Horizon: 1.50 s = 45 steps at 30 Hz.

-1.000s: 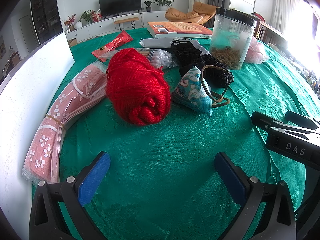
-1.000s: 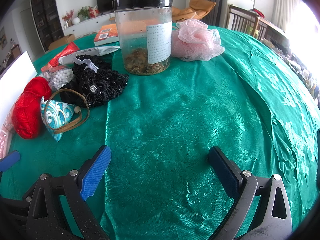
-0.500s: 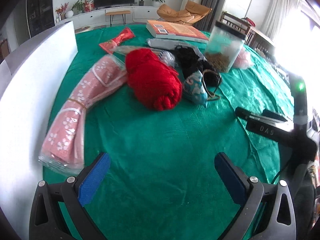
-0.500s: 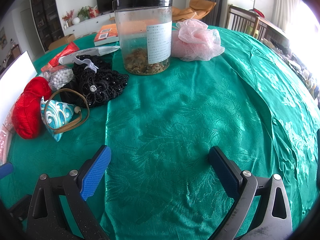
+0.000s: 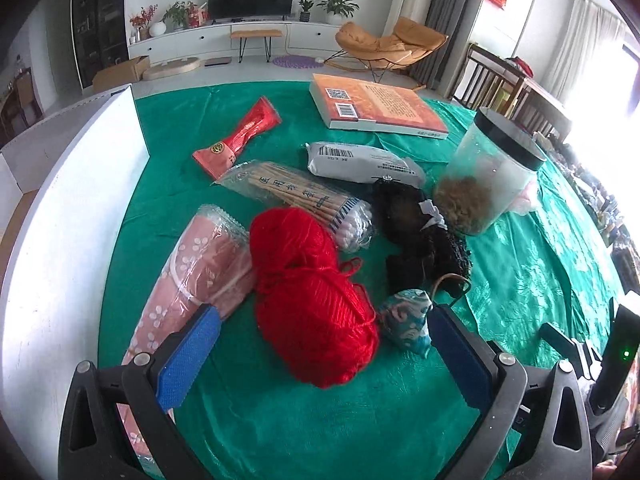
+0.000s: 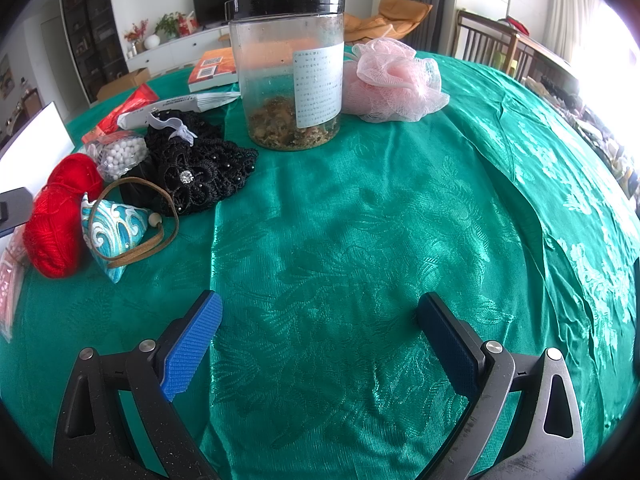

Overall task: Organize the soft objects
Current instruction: 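Grasp the red yarn ball with the left gripper and lift it, then grasp the black mesh bundle with the right gripper while the left holds the yarn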

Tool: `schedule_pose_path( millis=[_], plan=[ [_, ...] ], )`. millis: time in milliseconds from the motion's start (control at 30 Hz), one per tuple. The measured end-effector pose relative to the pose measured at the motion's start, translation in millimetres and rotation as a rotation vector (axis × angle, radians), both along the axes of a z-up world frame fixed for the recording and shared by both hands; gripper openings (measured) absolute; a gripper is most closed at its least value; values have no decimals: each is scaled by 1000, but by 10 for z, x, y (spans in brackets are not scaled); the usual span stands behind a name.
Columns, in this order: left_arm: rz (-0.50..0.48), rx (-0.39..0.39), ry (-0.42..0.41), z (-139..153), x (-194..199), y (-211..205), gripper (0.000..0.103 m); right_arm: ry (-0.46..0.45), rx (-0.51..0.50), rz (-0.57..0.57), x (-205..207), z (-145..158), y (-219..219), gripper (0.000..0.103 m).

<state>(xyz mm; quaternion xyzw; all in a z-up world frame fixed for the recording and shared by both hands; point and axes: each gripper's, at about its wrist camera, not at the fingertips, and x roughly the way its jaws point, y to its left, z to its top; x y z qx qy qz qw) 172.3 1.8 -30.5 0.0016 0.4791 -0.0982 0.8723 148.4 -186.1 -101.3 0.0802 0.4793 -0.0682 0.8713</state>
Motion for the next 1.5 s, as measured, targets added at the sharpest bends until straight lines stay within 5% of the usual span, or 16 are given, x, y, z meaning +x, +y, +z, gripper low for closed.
schedule_pose_path(
  millis=[300,467,533,600,700,867,1033,1200,1300,1367,1433,1500],
  plan=[
    [28,68,-9,-81,79,0,102,0,0,0,1,1,-1,99],
    [12,44,16,-164,209,-62,100,0,0,0,0,1,1,99],
    [4,7,46,-214,292,-68,82,0,0,0,0,1,1,99],
    [21,-8,67,-247,360,-45,51,0,0,0,1,2,0,99],
    [54,-79,60,-219,368,102,43,0,0,0,1,2,3,99],
    [79,-152,13,-60,95,346,41,18,11,20,54,-2,16,99],
    [74,-162,-29,93,-327,525,41,-57,240,16,65,319,-348,96],
    [70,-182,-29,181,-559,606,41,-2,290,203,753,586,-55,96],
    [55,-157,-46,274,-665,606,41,58,235,290,1160,541,287,84],
    [45,-142,-49,305,-700,609,41,121,215,314,1368,413,450,47],
    [39,-144,-44,309,-715,627,41,171,192,320,1444,262,558,54],
    [40,-147,-47,315,-740,645,41,156,167,323,1409,257,568,49]
  ],
)
